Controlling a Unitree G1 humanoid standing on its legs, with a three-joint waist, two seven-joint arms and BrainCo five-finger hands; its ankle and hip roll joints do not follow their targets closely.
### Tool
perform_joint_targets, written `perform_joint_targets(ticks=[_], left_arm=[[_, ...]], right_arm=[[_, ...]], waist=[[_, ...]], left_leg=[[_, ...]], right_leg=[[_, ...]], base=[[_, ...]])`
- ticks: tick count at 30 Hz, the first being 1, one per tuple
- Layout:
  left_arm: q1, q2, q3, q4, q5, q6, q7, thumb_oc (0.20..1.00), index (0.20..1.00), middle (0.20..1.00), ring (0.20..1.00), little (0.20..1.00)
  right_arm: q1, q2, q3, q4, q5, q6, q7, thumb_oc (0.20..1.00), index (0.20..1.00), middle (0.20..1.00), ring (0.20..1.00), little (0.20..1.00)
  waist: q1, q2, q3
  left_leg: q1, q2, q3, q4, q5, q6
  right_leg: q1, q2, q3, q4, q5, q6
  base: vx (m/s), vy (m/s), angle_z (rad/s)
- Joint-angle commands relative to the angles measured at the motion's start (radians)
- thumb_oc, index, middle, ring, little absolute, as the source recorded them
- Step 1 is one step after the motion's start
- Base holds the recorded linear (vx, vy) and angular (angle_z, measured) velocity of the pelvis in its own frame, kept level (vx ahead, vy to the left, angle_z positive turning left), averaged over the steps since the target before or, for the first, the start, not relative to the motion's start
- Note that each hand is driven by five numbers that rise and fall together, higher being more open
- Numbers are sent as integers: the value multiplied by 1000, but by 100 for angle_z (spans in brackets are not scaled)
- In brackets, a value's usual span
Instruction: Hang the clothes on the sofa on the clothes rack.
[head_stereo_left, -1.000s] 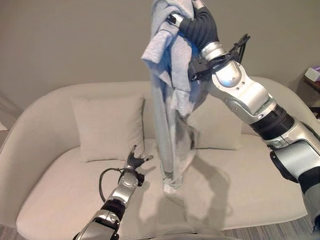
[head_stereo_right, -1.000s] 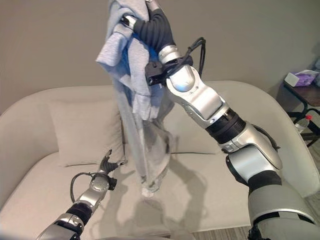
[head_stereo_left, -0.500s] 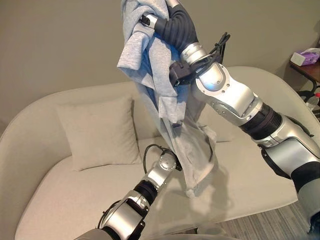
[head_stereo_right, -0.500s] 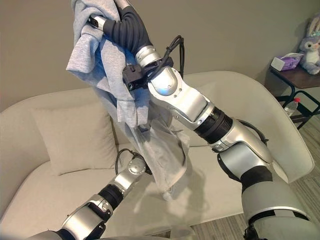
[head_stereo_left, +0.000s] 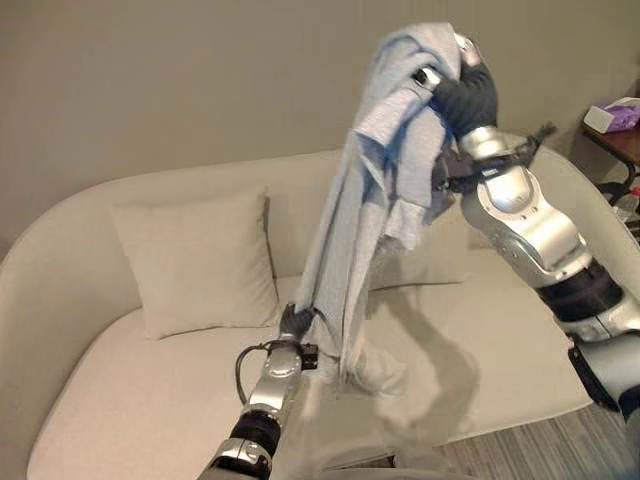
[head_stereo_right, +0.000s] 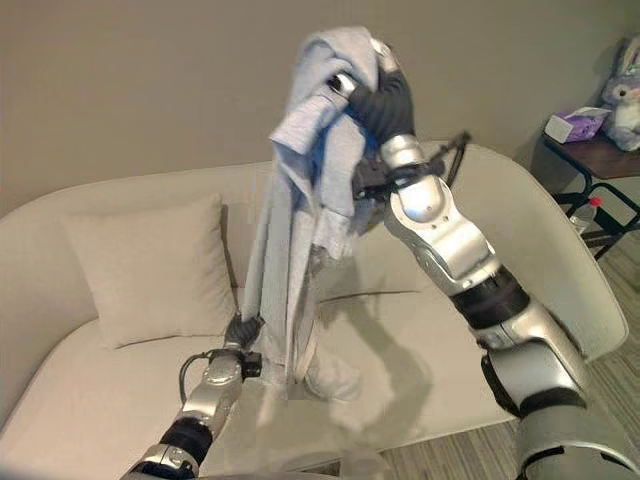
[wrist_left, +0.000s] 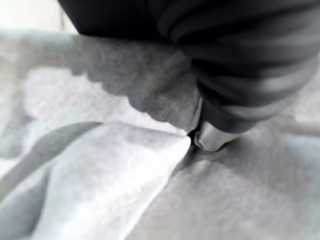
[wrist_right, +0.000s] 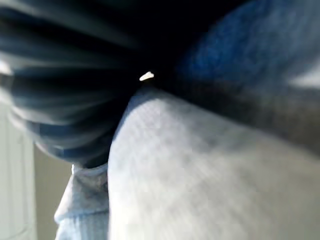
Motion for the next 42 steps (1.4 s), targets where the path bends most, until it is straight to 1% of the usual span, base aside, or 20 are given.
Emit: perform_joint_targets(ticks=[1, 5, 7, 11, 14, 18, 20, 21, 23, 24, 27, 31, 33, 35, 37, 38, 39, 40, 41, 42], left_arm=[[-60, 65, 14, -102, 48, -44, 83, 200, 200, 200, 200, 200], [5, 150, 125, -187, 112, -29, 157, 200, 200, 200, 200, 200], [56, 193, 235, -245, 145, -24, 221, 200, 200, 200, 200, 200], [125, 220, 310, -330, 172, -32, 236, 200, 200, 200, 200, 200], [180, 185, 304, -344, 143, -51, 182, 200, 200, 200, 200, 200], [203, 112, 271, -390, 68, -71, 120, 200, 200, 200, 200, 200], [194, 80, 252, -417, 17, -80, 94, 200, 200, 200, 200, 200], [178, 92, 246, -417, 25, -78, 90, 200, 200, 200, 200, 200], [169, 100, 252, -420, 38, -74, 90, 200, 200, 200, 200, 200], [162, 95, 263, -428, 41, -81, 88, 200, 200, 200, 200, 200], [157, 89, 264, -448, 68, -84, 62, 200, 200, 200, 200, 200], [170, 81, 229, -481, 101, -82, 7, 200, 200, 200, 200, 200], [167, 73, 203, -468, 108, -79, -2, 200, 200, 200, 200, 200], [151, 72, 187, -466, 113, -82, -11, 200, 200, 200, 200, 200], [122, 64, 171, -427, 107, -90, -12, 200, 200, 200, 200, 200], [123, 79, 159, -429, 105, -94, -18, 200, 200, 200, 200, 200], [107, 99, 134, -409, 114, -103, -23, 200, 200, 200, 200, 200], [106, 99, 134, -408, 114, -103, -23, 200, 200, 200, 200, 200], [70, 147, 107, -396, 138, -114, -22, 200, 200, 200, 200, 200], [65, 219, 88, -411, 158, -110, -13, 200, 200, 200, 200, 200]], right_arm=[[-68, -4, -94, -89, -76, -42, 22, 200, 200, 200, 200, 200], [121, 93, -192, -211, -149, 0, 72, 200, 200, 200, 200, 200], [245, 208, -251, -265, -193, 32, 117, 200, 200, 200, 200, 200], [393, 321, -301, -329, -246, 53, 181, 200, 200, 200, 200, 200], [539, 393, -314, -329, -237, 66, 238, 200, 200, 200, 200, 200], [631, 428, -313, -290, -214, 70, 260, 200, 200, 200, 200, 200], [638, 442, -290, -244, -184, 66, 262, 200, 200, 200, 200, 200], [623, 444, -271, -221, -180, 68, 259, 200, 200, 200, 200, 200], [622, 438, -263, -203, -180, 72, 264, 200, 200, 200, 200, 200], [629, 417, -275, -199, -185, 69, 270, 200, 200, 200, 200, 200], [640, 385, -315, -202, -190, 78, 270, 200, 200, 200, 200, 200], [670, 360, -363, -191, -214, 83, 260, 200, 200, 200, 200, 200], [687, 358, -390, -180, -215, 80, 242, 200, 200, 200, 200, 200], [693, 356, -403, -175, -218, 83, 231, 200, 200, 200, 200, 200], [673, 403, -398, -163, -224, 83, 238, 200, 200, 200, 200, 200], [684, 400, -412, -175, -232, 82, 237, 200, 200, 200, 200, 200], [680, 413, -419, -162, -263, 81, 239, 200, 200, 200, 200, 200], [679, 413, -420, -162, -264, 80, 239, 200, 200, 200, 200, 200], [642, 429, -401, -116, -270, 82, 238, 200, 200, 200, 200, 200], [620, 406, -400, -114, -288, 86, 234, 200, 200, 200, 200, 200]], waist=[[44, 73, 21], [109, 65, -3], [202, 41, -64], [276, 14, -77], [283, -20, -71], [264, 2, -19], [268, -7, 37], [282, -21, 77], [276, -22, 94], [245, -19, 83], [164, -5, 8], [113, -2, -55], [114, -10, -24], [133, -2, -11], [144, 9, -22], [141, 5, -27], [142, 2, -36], [141, -1, -36], [153, -13, -7], [151, 4, 16]], left_leg=[[15, -7, -19, 7, -24, -63], [-30, -14, 38, 7, 5, -67], [-110, -28, 97, 14, 35, -69], [-173, -43, 128, 19, 55, -75], [-211, -61, 132, 8, 51, -84], [-251, -60, 99, 7, 36, -88], [-300, -56, 56, 7, 18, -107], [-303, -39, 2, 7, 16, -118], [-258, 5, 2, 18, 21, -125], [-173, 78, 43, 27, 15, -112], [-51, 220, 95, 14, 18, -85], [20, 407, 92, 7, 83, -85], [-19, 484, 115, 7, 124, -110], [-55, 502, 97, 7, 135, -149], [-31, 483, 89, 21, 130, -159], [-40, 462, 99, 37, 117, -163], [-49, 416, 115, 88, 103, -178], [-51, 414, 113, 92, 101, -177], [-59, 370, 143, 132, 91, -198], [-19, 313, 182, 104, 60, -164]], right_leg=[[-47, -29, -110, 152, -35, -84], [81, -42, -190, 302, -62, -74], [250, -65, -242, 311, -54, -59], [331, -47, -245, 194, -69, -67], [312, 2, -190, -1, -67, -77], [282, 42, -167, -96, -109, -103], [258, 21, -168, -96, -99, -97], [239, -1, -163, -96, -105, -94], [219, -27, -180, -96, -102, -87], [174, -55, -215, -96, -80, -76], [105, -87, -300, -95, -57, -65], [66, -154, -348, -56, -69, -34], [100, -209, -370, -41, -67, -16], [141, -267, -377, -49, -45, -8], [168, -323, -394, -58, -21, 1], [165, -345, -392, -56, -14, 0], [177, -411, -401, -43, 6, -6], [177, -413, -402, -42, 5, -5], [198, -485, -427, -21, 14, -16], [191, -515, -453, 15, 3, -35]], base=[[-199, 30, -62], [-186, -15, -46], [-193, -99, -85], [-163, -93, -53], [-242, -168, -31], [-326, -124, 28], [-489, -123, 52], [-306, -22, 16], [-326, 70, -1], [-213, 203, 0], [-102, 275, 78], [-1, 454, 114], [52, 600, 168], [157, 639, 150], [172, 629, 31], [254, 788, -14], [197, 569, 8], [296, 851, 12], [212, 838, 29], [273, 1072, -4]])
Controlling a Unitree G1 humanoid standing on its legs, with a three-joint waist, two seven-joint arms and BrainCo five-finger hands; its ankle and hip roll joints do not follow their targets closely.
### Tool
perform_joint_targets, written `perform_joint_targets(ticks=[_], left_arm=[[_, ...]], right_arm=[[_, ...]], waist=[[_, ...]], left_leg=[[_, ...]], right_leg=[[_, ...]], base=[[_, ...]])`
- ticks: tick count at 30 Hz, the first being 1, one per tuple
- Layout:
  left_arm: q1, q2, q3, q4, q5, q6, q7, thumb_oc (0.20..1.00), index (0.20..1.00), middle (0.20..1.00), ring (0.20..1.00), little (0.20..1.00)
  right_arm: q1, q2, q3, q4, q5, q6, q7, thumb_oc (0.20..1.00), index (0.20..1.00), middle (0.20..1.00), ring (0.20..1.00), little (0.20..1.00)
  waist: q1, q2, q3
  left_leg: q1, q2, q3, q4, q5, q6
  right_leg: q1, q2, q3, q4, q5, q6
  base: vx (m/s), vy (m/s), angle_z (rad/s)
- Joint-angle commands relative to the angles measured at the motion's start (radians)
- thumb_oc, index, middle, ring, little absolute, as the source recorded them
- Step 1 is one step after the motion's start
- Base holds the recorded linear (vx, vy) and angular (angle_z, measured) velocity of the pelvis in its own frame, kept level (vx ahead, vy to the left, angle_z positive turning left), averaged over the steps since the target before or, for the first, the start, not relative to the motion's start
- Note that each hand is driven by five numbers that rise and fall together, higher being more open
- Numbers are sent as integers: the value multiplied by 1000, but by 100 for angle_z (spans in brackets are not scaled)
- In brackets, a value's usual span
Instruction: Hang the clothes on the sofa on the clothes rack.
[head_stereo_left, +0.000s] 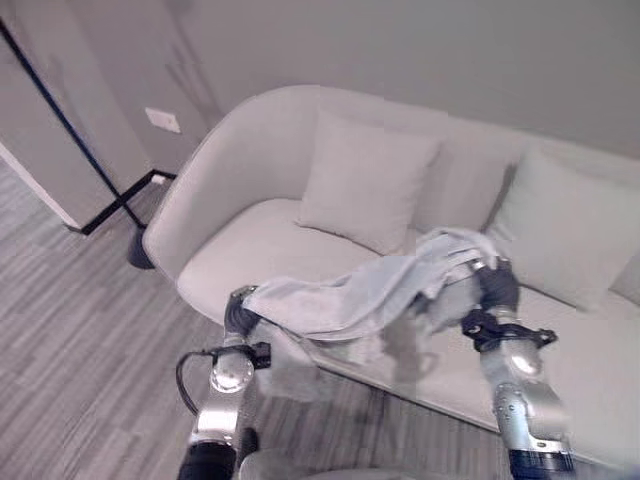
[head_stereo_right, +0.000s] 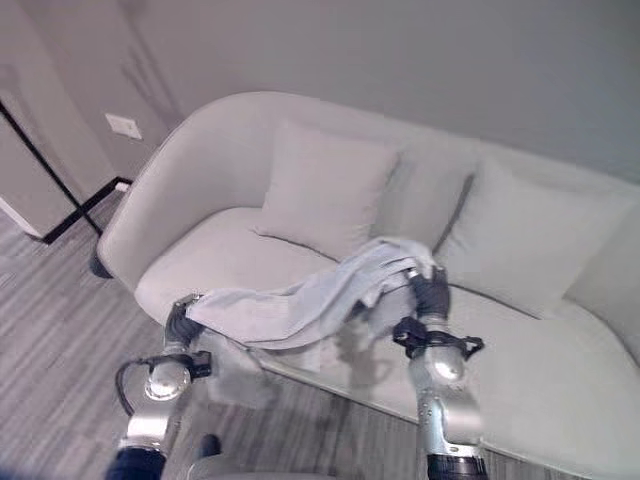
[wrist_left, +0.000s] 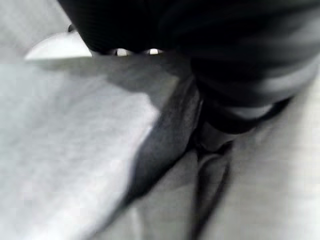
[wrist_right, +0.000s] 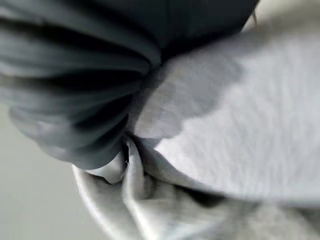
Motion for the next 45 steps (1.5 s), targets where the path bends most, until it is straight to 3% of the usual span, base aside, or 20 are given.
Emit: perform_joint_targets(ticks=[1, 3, 6, 7, 9, 11, 17, 19, 22, 23, 25, 27, 31, 34, 36, 39, 41, 43, 44, 45], left_arm=[[-79, 109, -20, -126, 77, -77, 28, 200, 200, 200, 200, 200], [-99, 139, -41, -121, 95, -85, 40, 200, 200, 200, 200, 200], [-112, 174, -108, -128, 109, -80, 47, 200, 200, 200, 200, 200], [-101, 149, -117, -126, 102, -78, 43, 200, 200, 200, 200, 200], [-102, 111, -147, -103, 94, -72, 29, 200, 200, 200, 200, 200], [-105, 90, -162, -103, 89, -71, 19, 200, 200, 200, 200, 200], [-95, 59, -189, -144, 86, -65, -24, 200, 200, 200, 200, 200], [-107, 48, -189, -144, 84, -63, -29, 200, 200, 200, 200, 200], [-127, 55, -183, -169, 75, -68, -34, 200, 200, 200, 200, 200], [-131, 61, -177, -168, 77, -69, -32, 200, 200, 200, 200, 200], [-129, 66, -168, -172, 80, -65, -35, 200, 200, 200, 200, 200], [-110, 81, -170, -162, 102, -58, -31, 200, 200, 200, 200, 200], [-105, 85, -160, -146, 109, -55, -20, 200, 200, 200, 200, 200], [-114, 87, -170, -139, 106, -56, -23, 200, 200, 200, 200, 200], [-137, 126, -169, -135, 135, -73, -14, 200, 200, 200, 200, 200], [-199, 222, -120, -149, 212, -86, 62, 200, 200, 200, 200, 200], [-256, 282, -75, -154, 263, -85, 151, 200, 200, 200, 200, 200], [-285, 331, -77, -164, 309, -88, 202, 200, 200, 200, 200, 200], [-321, 356, -82, -183, 332, -92, 224, 200, 200, 200, 200, 200], [-337, 371, -78, -198, 343, -91, 237, 200, 200, 200, 200, 200]], right_arm=[[-150, -117, -39, -21, -52, -71, -10, 200, 200, 200, 200, 200], [-160, -112, -40, -22, -60, -82, -29, 200, 200, 200, 200, 200], [-159, -154, -30, -22, -86, -115, -46, 200, 200, 200, 200, 200], [-139, -161, -40, -31, -88, -126, -51, 200, 200, 200, 200, 200], [-113, -190, -68, -41, -88, -132, -68, 200, 200, 200, 200, 200], [-91, -195, -90, -62, -90, -135, -69, 200, 200, 200, 200, 200], [-42, -180, -139, -73, -93, -147, -66, 200, 200, 200, 200, 200], [-37, -183, -150, -64, -89, -149, -66, 200, 200, 200, 200, 200], [-53, -202, -140, -54, -118, -136, -51, 200, 200, 200, 200, 200], [-53, -207, -141, -47, -126, -132, -50, 200, 200, 200, 200, 200], [-42, -220, -155, -44, -143, -124, -49, 200, 200, 200, 200, 200], [-29, -241, -148, -38, -156, -130, -39, 200, 200, 200, 200, 200], [-47, -230, -87, -31, -138, -130, -48, 200, 200, 200, 200, 200], [-49, -221, -74, -39, -148, -130, -44, 200, 200, 200, 200, 200], [-47, -227, -118, -35, -221, -121, -59, 200, 200, 200, 200, 200], [-77, -263, -194, -6, -373, -111, -125, 200, 200, 200, 200, 200], [-168, -339, -238, 49, -542, -100, -226, 200, 200, 200, 200, 200], [-238, -400, -263, 46, -631, -92, -290, 200, 200, 200, 200, 200], [-262, -442, -284, 35, -703, -87, -329, 200, 200, 200, 200, 200], [-290, -467, -293, 23, -722, -86, -346, 200, 200, 200, 200, 200]], waist=[[-65, 48, 57], [-86, 62, 66], [-140, 55, 78], [-180, 48, 82], [-248, 34, 85], [-274, 25, 82], [-272, 28, 23], [-283, 20, 5], [-245, -51, 23], [-239, -61, 30], [-222, -56, 33], [-190, -19, -13], [-142, -9, -53], [-129, 13, -83], [-139, 42, -101], [-160, 71, -67], [-175, 117, -25], [-179, 144, 15], [-206, 150, 22], [-220, 151, 25]], left_leg=[[205, 31, 63, -151, 30, -49], [238, -26, 46, -183, 15, -27], [279, -134, -31, -239, -27, 8], [299, -184, -74, -239, -41, 29], [314, -242, -100, -239, -66, 48], [323, -259, -108, -239, -64, 58], [364, -260, -130, -239, -15, 76], [327, -233, -111, -102, -9, 58], [161, -178, -72, 270, -43, 37], [131, -119, -42, 290, -53, 42], [130, -48, -19, 209, -53, 58], [155, 2, -79, -170, -1, 52], [99, 83, -202, -239, 14, 39], [79, 67, -217, -229, 34, 16], [92, -19, -185, -226, 27, 7], [151, -108, -149, -239, -5, 23], [209, -137, -103, -239, -2, 26], [256, -142, -70, -239, -11, 25], [271, -196, -105, -239, -32, 34], [275, -210, -113, -239, -41, 35]], right_leg=[[3, -104, -4, -154, -291, 94], [-34, -39, 76, -102, -299, 84], [-111, 205, 182, -38, -337, 84], [-194, 353, 248, -37, -341, 76], [-275, 485, 273, -58, -335, 62], [-291, 518, 259, -51, -335, 48], [-246, 514, 253, -80, -327, 32], [-228, 487, 236, -109, -324, 32], [-138, 384, 226, -180, -295, 23], [-112, 367, 221, -184, -294, 26], [-72, 358, 222, -193, -301, 31], [-26, 363, 289, -204, -327, 45], [-14, 315, 389, -214, -320, 52], [-31, 267, 429, -226, -302, 45], [-49, 165, 428, -205, -303, 36], [-69, 116, 440, -117, -312, 30], [-77, 77, 362, -60, -331, 15], [-90, 105, 325, -7, -341, 16], [-119, 221, 362, 7, -347, 28], [-133, 269, 366, -1, -355, 38]], base=[[260, 1012, 33], [206, 696, 47], [165, 609, 132], [227, 517, 133], [224, 488, 102], [111, 191, 153], [121, -17, 45], [91, -59, -16], [128, -115, 66], [171, -51, -8], [278, 72, -29], [556, 311, -18], [307, 272, -80], [201, 569, -80], [246, 801, 0], [215, 729, -18], [207, 628, -34], [141, 499, -85], [78, 437, -100], [72, 366, -56]])
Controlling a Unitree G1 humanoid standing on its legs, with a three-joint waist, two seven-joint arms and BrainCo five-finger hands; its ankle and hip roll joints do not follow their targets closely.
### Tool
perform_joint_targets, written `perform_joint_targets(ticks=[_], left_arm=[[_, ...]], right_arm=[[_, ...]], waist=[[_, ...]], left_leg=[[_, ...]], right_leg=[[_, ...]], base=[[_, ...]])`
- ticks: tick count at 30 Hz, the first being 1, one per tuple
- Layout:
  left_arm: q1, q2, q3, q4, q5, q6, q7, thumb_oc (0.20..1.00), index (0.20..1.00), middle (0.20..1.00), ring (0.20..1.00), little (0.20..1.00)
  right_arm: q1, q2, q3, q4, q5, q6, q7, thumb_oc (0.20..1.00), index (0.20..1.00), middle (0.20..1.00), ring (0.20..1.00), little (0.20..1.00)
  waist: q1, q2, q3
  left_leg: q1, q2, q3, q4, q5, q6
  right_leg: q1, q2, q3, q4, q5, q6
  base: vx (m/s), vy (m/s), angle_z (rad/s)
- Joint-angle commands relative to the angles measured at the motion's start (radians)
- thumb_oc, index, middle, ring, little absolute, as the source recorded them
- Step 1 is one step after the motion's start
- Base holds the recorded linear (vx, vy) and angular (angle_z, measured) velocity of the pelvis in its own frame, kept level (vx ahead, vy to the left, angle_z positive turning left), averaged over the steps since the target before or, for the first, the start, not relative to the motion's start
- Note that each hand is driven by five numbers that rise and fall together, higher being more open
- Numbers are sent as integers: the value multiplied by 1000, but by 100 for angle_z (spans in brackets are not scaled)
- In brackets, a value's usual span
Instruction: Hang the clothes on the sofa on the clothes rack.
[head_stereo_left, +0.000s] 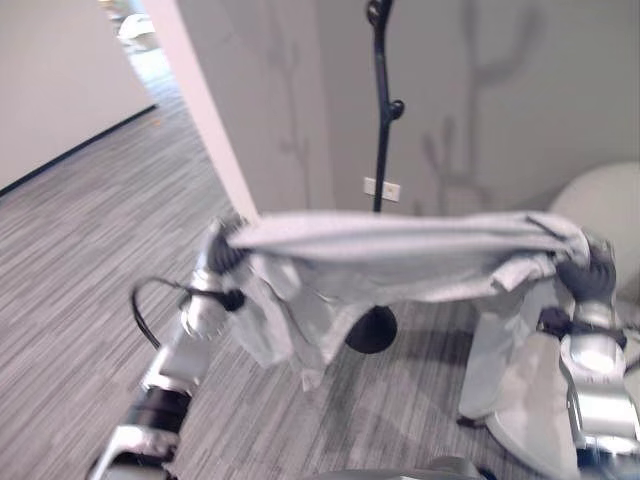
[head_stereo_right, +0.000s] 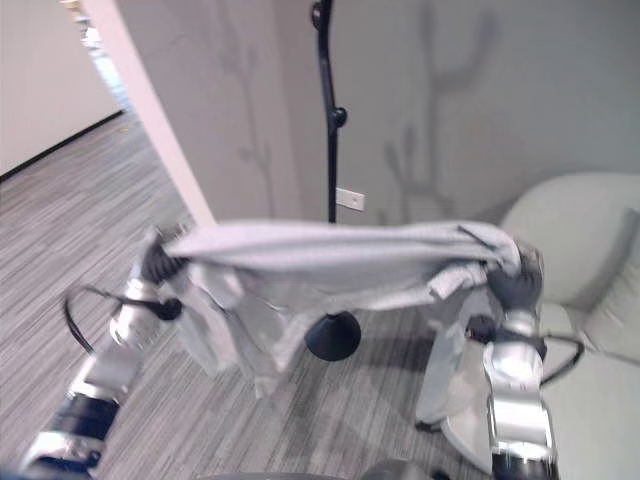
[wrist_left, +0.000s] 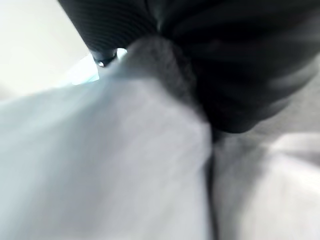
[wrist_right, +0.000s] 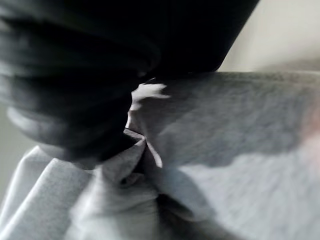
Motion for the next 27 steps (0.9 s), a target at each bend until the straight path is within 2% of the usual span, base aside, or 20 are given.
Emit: perform_joint_targets(ticks=[1, 2, 3, 4, 6, 8, 12, 14, 15, 16, 18, 19, 20, 24, 27], left_arm=[[-26, 33, 46, -116, 78, -41, 103, 200, 200, 200, 200, 200], [-57, 62, 64, -106, 92, -23, 135, 200, 200, 200, 200, 200], [-86, 92, 90, -110, 108, -10, 162, 200, 200, 200, 200, 200], [-102, 106, 102, -98, 116, 0, 172, 200, 200, 200, 200, 200], [-158, 125, 88, -114, 128, -2, 190, 200, 200, 200, 200, 200], [-191, 124, 85, -130, 126, 7, 204, 200, 200, 200, 200, 200], [-314, 218, 54, -89, 128, 21, 242, 200, 200, 200, 200, 200], [-319, 218, 59, -80, 126, 18, 245, 200, 200, 200, 200, 200], [-402, 283, 16, 9, 91, 37, 250, 200, 200, 200, 200, 200], [-519, 343, -90, 175, 49, 42, 246, 200, 200, 200, 200, 200], [-572, 350, -133, 246, 24, 35, 242, 200, 200, 200, 200, 200], [-699, 377, -285, 418, -31, 35, 200, 200, 200, 200, 200, 200], [-706, 376, -287, 425, -33, 33, 201, 200, 200, 200, 200, 200], [-949, 373, -586, 750, -122, 39, 111, 200, 200, 200, 200, 200], [-1015, 311, -662, 930, -158, 50, 65, 200, 200, 200, 200, 200]], right_arm=[[-136, -93, -60, -10, -149, -39, -141, 200, 200, 200, 200, 200], [-237, -143, -6, 41, -183, -34, -156, 200, 200, 200, 200, 200], [-275, -198, 31, 97, -218, -22, -170, 200, 200, 200, 200, 200], [-297, -223, 29, 125, -231, -13, -196, 200, 200, 200, 200, 200], [-357, -277, 51, 150, -262, -4, -236, 200, 200, 200, 200, 200], [-442, -347, 73, 229, -283, 14, -277, 200, 200, 200, 200, 200], [-638, -508, 225, 409, -254, -7, -299, 200, 200, 200, 200, 200], [-669, -514, 251, 431, -247, -12, -308, 200, 200, 200, 200, 200], [-738, -599, 357, 509, -210, -23, -270, 200, 200, 200, 200, 200], [-879, -650, 512, 616, -142, -52, -248, 200, 200, 200, 200, 200], [-967, -653, 597, 670, -116, -56, -245, 200, 200, 200, 200, 200], [-1134, -645, 797, 770, -63, -76, -195, 200, 200, 200, 200, 200], [-1149, -645, 810, 779, -60, -79, -196, 200, 200, 200, 200, 200], [-1448, -562, 1141, 1018, 50, -106, -128, 200, 200, 200, 200, 200], [-1498, -476, 1199, 1158, 118, -111, -96, 200, 200, 200, 200, 200]], waist=[[-59, -30, 7], [-76, -30, 21], [-81, -37, 28], [-85, -47, 22], [-75, -65, 13], [-71, -64, 25], [-62, -62, 16], [-70, -59, 23], [-63, -73, 5], [-69, -69, 8], [-76, -64, 15], [-83, -63, 20], [-84, -61, 24], [-74, -64, 36], [-65, -69, 50]], left_leg=[[25, 91, -189, -47, 99, -186], [55, 81, -182, -47, 81, -181], [64, 68, -189, -47, 89, -174], [66, 66, -189, -47, 90, -171], [70, 66, -186, -47, 81, -160], [87, 80, -180, -47, 83, -154], [105, 101, -197, -47, 93, -147], [105, 101, -199, -47, 95, -147], [110, 117, -196, -47, 101, -149], [105, 124, -193, -47, 108, -151], [106, 128, -195, -47, 106, -151], [109, 139, -193, -47, 110, -153], [107, 138, -193, -47, 115, -153], [109, 157, -187, -47, 125, -157], [119, 164, -180, -47, 124, -158]], right_leg=[[192, 147, 55, -111, -84, -31], [142, 197, 13, -144, -99, -25], [134, 241, 16, -181, -116, -45], [145, 249, 30, -194, -114, -48], [179, 247, 41, -222, -104, -37], [203, 237, 24, -239, -85, -22], [232, 235, 13, -274, -70, -9], [234, 235, 11, -277, -67, -9], [237, 234, 5, -290, -63, 0], [237, 231, 1, -303, -54, 6], [243, 231, -1, -307, -56, 8], [246, 232, -6, -308, -55, 10], [243, 232, -7, -307, -50, 9], [237, 231, -9, -297, -41, 5], [237, 230, -12, -289, -41, 1]], base=[[99, 226, 14], [115, 201, 31], [128, 141, 15], [52, 37, -42], [40, -54, 8], [80, -84, 54], [58, -96, 10], [-2, -63, -1], [2, -158, -1], [34, -154, 3], [32, -95, 6], [-9, -114, 7], [-7, -125, 4], [41, -102, 12], [60, -94, 4]])
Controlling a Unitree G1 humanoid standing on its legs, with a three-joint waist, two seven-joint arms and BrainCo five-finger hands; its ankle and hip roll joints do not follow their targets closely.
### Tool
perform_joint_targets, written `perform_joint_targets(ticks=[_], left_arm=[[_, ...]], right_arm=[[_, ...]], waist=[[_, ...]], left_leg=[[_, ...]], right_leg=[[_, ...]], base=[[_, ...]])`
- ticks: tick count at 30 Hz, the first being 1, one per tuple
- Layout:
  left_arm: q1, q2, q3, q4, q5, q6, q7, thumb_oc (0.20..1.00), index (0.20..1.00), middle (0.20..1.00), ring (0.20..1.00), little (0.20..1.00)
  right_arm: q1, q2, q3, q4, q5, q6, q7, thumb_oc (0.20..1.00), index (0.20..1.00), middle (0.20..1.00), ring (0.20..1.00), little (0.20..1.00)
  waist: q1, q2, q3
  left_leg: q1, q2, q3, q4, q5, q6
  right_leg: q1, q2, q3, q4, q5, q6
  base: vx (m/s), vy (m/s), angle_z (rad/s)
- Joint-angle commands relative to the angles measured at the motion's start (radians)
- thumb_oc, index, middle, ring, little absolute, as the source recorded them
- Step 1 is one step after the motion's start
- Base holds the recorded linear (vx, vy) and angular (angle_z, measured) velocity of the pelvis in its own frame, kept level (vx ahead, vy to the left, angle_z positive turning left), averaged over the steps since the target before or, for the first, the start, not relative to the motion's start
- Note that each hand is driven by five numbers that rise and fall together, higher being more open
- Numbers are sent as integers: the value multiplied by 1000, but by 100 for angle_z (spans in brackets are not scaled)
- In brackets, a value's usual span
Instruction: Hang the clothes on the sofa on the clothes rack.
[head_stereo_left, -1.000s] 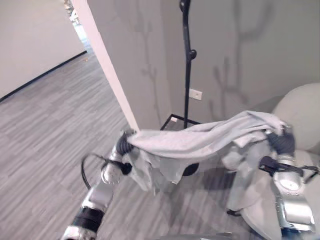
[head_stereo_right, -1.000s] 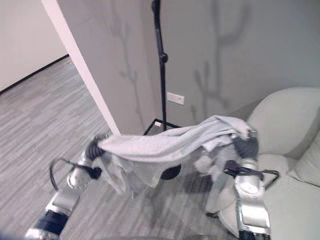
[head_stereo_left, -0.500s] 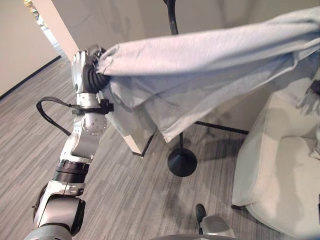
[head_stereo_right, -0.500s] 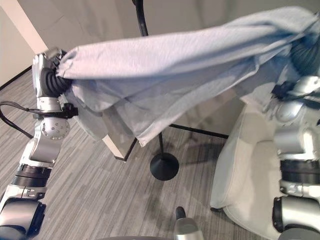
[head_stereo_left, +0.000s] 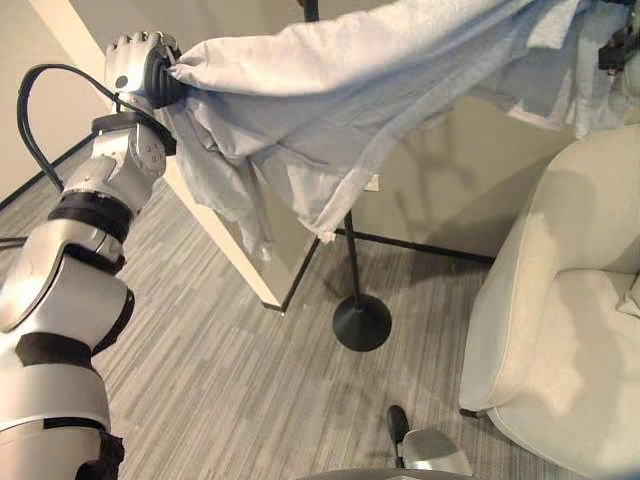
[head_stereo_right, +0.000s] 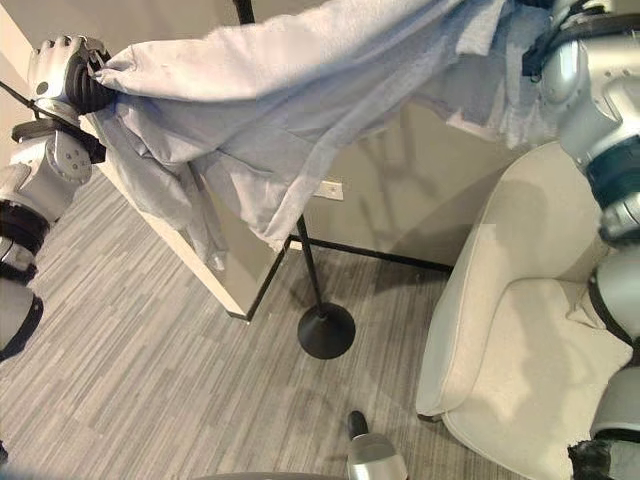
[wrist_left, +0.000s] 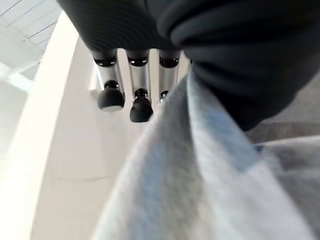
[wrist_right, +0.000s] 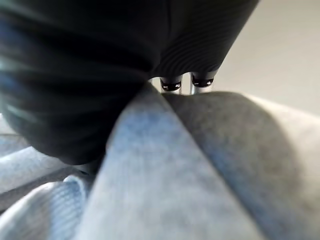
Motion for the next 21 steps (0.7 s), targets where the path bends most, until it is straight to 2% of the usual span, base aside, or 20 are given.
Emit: perform_joint_targets(ticks=[1, 2, 4, 7, 10, 11, 12, 13, 14, 15, 16, 17, 19, 20, 21], left_arm=[[17, -29, 75, 41, -65, 29, -26, 200, 200, 200, 200, 200], [36, -65, 105, 127, -88, 51, -42, 200, 200, 200, 200, 200], [68, -87, 155, 175, -96, 63, -47, 200, 200, 200, 200, 200], [64, -86, 144, 213, -60, 85, -64, 200, 200, 200, 200, 200], [137, -156, 153, 265, -14, 97, -100, 200, 200, 200, 200, 200], [206, -223, 171, 286, 8, 103, -118, 200, 200, 200, 200, 200], [206, -223, 171, 286, 8, 103, -118, 200, 200, 200, 200, 200], [296, -299, 223, 272, 27, 107, -137, 200, 200, 200, 200, 200], [348, -337, 263, 267, 23, 105, -144, 200, 200, 200, 200, 200], [435, -421, 373, 248, -5, 105, -154, 200, 200, 200, 200, 200], [478, -472, 449, 219, -38, 103, -163, 200, 200, 200, 200, 200], [559, -558, 554, 104, -85, 97, -169, 200, 200, 200, 200, 200], [664, -631, 667, -87, -152, 92, -179, 200, 200, 200, 200, 200], [760, -678, 751, -259, -197, 82, -187, 1000, 1000, 1000, 1000, 1000], [766, -679, 749, -263, -196, 84, -187, 1000, 1000, 1000, 1000, 1000]], right_arm=[[8, -11, -58, 92, 97, -3, 15, 200, 200, 200, 200, 200], [27, 21, -61, 153, 120, 4, 31, 200, 200, 200, 200, 200], [41, 38, -46, 190, 124, 19, 35, 200, 200, 200, 200, 200], [28, 25, -25, 270, 151, 39, 34, 200, 200, 200, 200, 200], [129, 41, -75, 319, 154, 40, 61, 200, 200, 200, 200, 200], [234, 87, -163, 340, 170, 42, 82, 200, 200, 200, 200, 200], [235, 87, -164, 339, 170, 42, 82, 200, 200, 200, 200, 200], [352, 125, -239, 310, 150, 49, 99, 200, 200, 200, 200, 200], [406, 142, -272, 282, 136, 54, 103, 200, 200, 200, 200, 200], [493, 174, -323, 225, 111, 58, 106, 200, 200, 200, 200, 200], [531, 188, -339, 191, 93, 58, 106, 200, 200, 200, 200, 200], [622, 217, -402, 107, 60, 56, 107, 200, 200, 200, 200, 200], [712, 236, -468, 6, 34, 51, 103, 200, 200, 200, 200, 200], [816, 272, -552, -94, 17, 33, 102, 200, 200, 200, 200, 200], [823, 271, -556, -98, 16, 35, 103, 200, 200, 200, 200, 200]], waist=[[18, -20, -23], [20, -23, -18], [22, -22, -21], [30, -36, -14], [36, -41, -8], [35, -43, 0], [35, -44, -1], [33, -46, 9], [32, -46, 8], [24, -43, 7], [19, -42, 8], [8, -34, 1], [3, -25, -11], [-1, -17, -21], [0, -16, -25]], left_leg=[[20, 121, 28, -51, 170, -54], [18, 125, 32, -51, 170, -55], [6, 128, 36, -51, 172, -60], [-37, 135, 43, -51, 162, -70], [-39, 148, 49, -51, 170, -66], [-35, 158, 51, -51, 172, -64], [-36, 158, 51, -51, 172, -64], [-34, 167, 55, -51, 175, -60], [-36, 171, 57, -51, 176, -59], [-39, 181, 61, -51, 172, -58], [-45, 183, 62, -51, 177, -57], [-48, 188, 63, -51, 178, -55], [-52, 196, 64, -51, 175, -52], [-60, 198, 62, -51, 184, -49], [-57, 200, 63, -51, 179, -49]], right_leg=[[74, -101, 27, 79, -45, 85], [73, -103, 24, 76, -44, 84], [66, -104, 12, 63, -45, 83], [47, -111, -18, 26, -45, 84], [45, -110, -22, 38, -45, 83], [40, -111, -23, 54, -45, 83], [40, -111, -23, 54, -45, 83], [33, -109, -19, 71, -44, 83], [25, -107, -16, 79, -46, 83], [13, -103, -12, 90, -51, 86], [3, -103, -10, 94, -48, 84], [-6, -101, -10, 98, -49, 83], [-8, -99, -9, 95, -50, 86], [-16, -99, -5, 94, -43, 85], [-14, -98, -6, 93, -47, 86]], base=[[84, -103, -3], [76, -83, -5], [84, -79, -9], [38, -85, -6], [64, -70, 4], [47, -47, 0], [78, -68, -2], [74, -50, 11], [121, -59, 13], [63, -26, 13], [70, -18, 1], [35, -18, 6], [72, -31, 18], [71, -27, 10], [89, -35, -4]])
